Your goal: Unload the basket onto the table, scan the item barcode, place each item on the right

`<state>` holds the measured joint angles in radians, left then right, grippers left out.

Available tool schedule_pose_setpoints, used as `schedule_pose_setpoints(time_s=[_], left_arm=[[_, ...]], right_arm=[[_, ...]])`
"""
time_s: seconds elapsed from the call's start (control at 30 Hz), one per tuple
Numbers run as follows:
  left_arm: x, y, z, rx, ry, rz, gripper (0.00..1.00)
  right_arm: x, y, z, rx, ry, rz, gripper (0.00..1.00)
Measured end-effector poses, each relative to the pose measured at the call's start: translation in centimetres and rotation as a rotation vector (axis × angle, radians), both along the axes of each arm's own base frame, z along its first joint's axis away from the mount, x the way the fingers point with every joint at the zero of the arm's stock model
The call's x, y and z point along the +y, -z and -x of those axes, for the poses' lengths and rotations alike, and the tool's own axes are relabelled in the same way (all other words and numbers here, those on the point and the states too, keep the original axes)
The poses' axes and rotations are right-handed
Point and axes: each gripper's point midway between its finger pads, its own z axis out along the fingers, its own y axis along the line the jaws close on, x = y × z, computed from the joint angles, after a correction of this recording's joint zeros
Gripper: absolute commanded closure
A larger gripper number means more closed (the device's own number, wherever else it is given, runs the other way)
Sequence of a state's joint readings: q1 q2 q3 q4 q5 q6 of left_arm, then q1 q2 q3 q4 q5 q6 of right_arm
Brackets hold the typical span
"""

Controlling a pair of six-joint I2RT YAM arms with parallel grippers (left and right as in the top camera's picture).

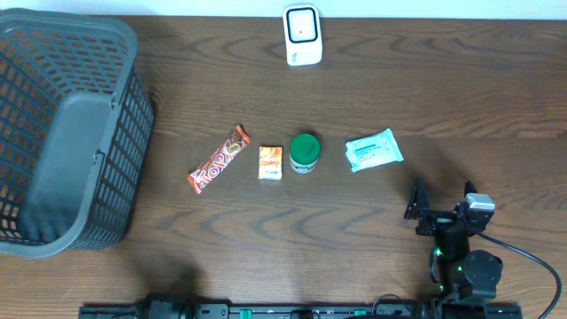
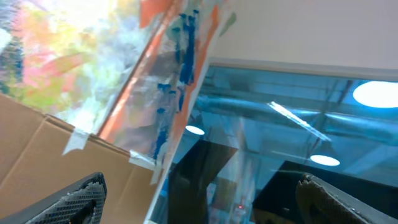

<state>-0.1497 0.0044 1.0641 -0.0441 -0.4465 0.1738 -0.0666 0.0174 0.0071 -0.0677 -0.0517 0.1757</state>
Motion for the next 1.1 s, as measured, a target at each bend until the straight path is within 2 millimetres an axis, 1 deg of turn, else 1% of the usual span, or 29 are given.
schedule_pose_setpoints(time_s=[0.03, 0.07, 0.17, 0.27, 0.4, 0.53, 0.7, 0.87, 0.97, 1.1], left_arm=[[-0.3, 0.1, -0.4, 0.001, 0.019, -0.006, 0.02], [-1.1, 0.4, -1.5, 0.013, 0.055, -0.025, 0.02], [-3.2, 0.6, -3.2, 0.03, 0.141, -0.107, 0.02], [-5.8, 1.8, -5.9, 0.078, 0.24, -0.2, 0.02], [-7.6, 3.5, -8.6, 0.131, 0.305, -0.26, 0.02], [-8.5, 5.2, -10.7, 0.181, 0.336, -0.284, 0.02], [-9.1, 7.6, -13.0, 0.27, 0.361, -0.294, 0.02], [-9.6, 9.1, -14.0, 0.338, 0.385, -0.304, 0.02], [-9.9, 10.2, -15.0, 0.395, 0.401, -0.308, 0.02], [-10.2, 12.3, -16.4, 0.495, 0.416, -0.304, 0.02]], right_arm=[[0.0, 0.0, 0.0, 0.0, 0.0, 0.0, 0.01], [0.0, 0.0, 0.0, 0.0, 0.0, 0.0, 0.01], [0.0, 0.0, 0.0, 0.0, 0.0, 0.0, 0.01], [0.0, 0.0, 0.0, 0.0, 0.0, 0.0, 0.01], [0.0, 0.0, 0.0, 0.0, 0.0, 0.0, 0.01], [0.0, 0.0, 0.0, 0.0, 0.0, 0.0, 0.01], [0.0, 0.0, 0.0, 0.0, 0.0, 0.0, 0.01], [0.0, 0.0, 0.0, 0.0, 0.0, 0.0, 0.01], [0.0, 0.0, 0.0, 0.0, 0.0, 0.0, 0.01], [0.0, 0.0, 0.0, 0.0, 0.0, 0.0, 0.01]])
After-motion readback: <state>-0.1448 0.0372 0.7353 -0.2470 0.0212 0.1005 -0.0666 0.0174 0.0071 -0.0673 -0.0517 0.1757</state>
